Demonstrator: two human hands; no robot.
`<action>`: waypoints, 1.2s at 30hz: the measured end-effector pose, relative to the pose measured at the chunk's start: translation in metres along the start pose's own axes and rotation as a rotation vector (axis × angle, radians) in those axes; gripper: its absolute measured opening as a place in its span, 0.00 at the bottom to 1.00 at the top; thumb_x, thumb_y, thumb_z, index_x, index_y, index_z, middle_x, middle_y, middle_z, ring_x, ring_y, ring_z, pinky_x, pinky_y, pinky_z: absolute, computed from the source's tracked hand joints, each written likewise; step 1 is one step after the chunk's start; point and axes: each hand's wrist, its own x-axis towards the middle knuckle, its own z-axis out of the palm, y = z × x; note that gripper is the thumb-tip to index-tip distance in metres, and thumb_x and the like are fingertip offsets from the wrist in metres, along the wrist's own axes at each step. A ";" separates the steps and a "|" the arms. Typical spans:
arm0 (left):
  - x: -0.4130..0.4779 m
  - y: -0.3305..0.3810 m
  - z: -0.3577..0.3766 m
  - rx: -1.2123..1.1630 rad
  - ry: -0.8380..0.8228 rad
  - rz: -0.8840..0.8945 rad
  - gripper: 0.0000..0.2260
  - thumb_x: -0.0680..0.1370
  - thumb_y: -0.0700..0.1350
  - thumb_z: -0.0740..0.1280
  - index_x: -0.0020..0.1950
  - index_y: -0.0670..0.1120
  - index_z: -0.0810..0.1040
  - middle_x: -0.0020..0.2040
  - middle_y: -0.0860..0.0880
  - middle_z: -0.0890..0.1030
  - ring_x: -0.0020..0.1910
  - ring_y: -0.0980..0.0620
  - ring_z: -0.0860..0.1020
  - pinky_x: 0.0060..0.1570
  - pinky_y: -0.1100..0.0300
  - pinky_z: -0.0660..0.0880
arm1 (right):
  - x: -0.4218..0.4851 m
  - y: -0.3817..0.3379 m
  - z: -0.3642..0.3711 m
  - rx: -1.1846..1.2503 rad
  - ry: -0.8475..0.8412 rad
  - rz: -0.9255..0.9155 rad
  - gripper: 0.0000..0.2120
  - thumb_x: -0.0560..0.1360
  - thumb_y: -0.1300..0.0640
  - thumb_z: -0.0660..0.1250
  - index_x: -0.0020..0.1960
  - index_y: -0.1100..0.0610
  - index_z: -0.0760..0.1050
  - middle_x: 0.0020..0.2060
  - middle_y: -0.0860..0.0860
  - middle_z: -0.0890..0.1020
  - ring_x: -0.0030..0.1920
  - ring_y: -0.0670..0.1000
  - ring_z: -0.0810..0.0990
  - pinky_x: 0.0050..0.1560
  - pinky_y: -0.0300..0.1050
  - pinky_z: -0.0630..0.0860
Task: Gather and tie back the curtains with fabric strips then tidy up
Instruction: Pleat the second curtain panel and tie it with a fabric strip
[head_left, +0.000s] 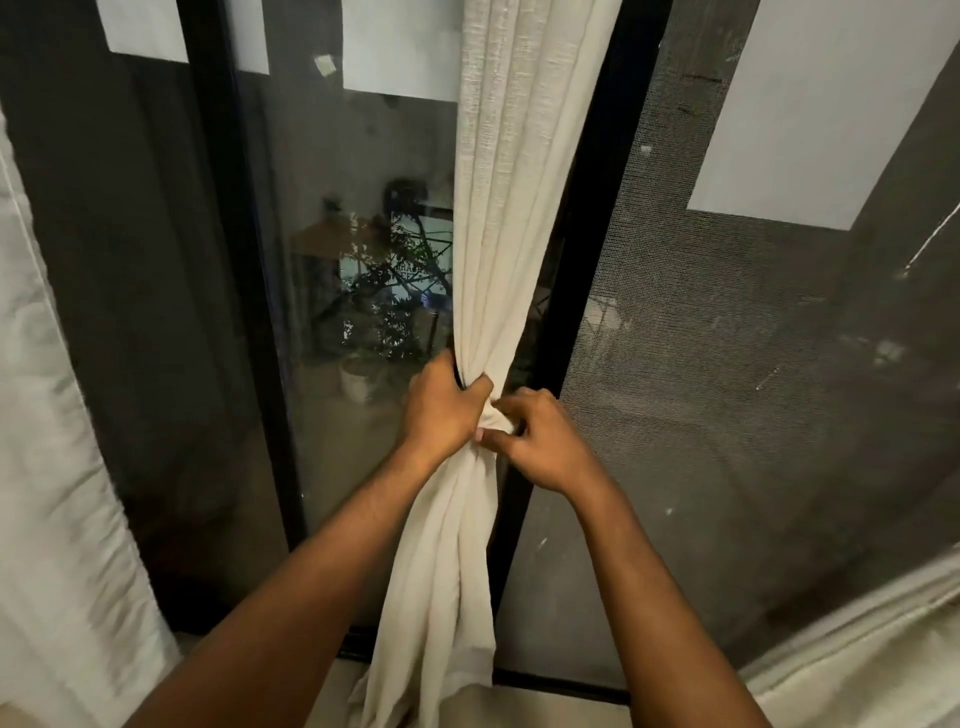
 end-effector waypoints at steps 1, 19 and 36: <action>-0.002 0.002 0.001 0.028 -0.005 0.021 0.21 0.69 0.52 0.64 0.59 0.46 0.78 0.53 0.47 0.83 0.52 0.47 0.81 0.51 0.49 0.78 | -0.001 -0.002 -0.001 -0.056 -0.052 0.008 0.06 0.68 0.49 0.71 0.36 0.47 0.75 0.38 0.44 0.74 0.46 0.51 0.72 0.45 0.49 0.70; 0.003 -0.006 0.000 -0.013 -0.009 0.018 0.23 0.69 0.54 0.64 0.60 0.45 0.78 0.55 0.47 0.83 0.55 0.46 0.80 0.55 0.49 0.77 | -0.006 0.011 0.013 -0.045 0.190 -0.153 0.16 0.76 0.53 0.65 0.62 0.56 0.78 0.47 0.48 0.79 0.49 0.49 0.73 0.49 0.47 0.71; -0.029 -0.062 0.022 -0.412 -0.240 -0.191 0.13 0.82 0.46 0.57 0.68 0.51 0.66 0.63 0.48 0.74 0.58 0.55 0.75 0.51 0.66 0.72 | -0.031 0.040 0.048 0.914 0.368 0.206 0.30 0.62 0.68 0.61 0.64 0.55 0.67 0.54 0.48 0.79 0.43 0.50 0.79 0.41 0.44 0.76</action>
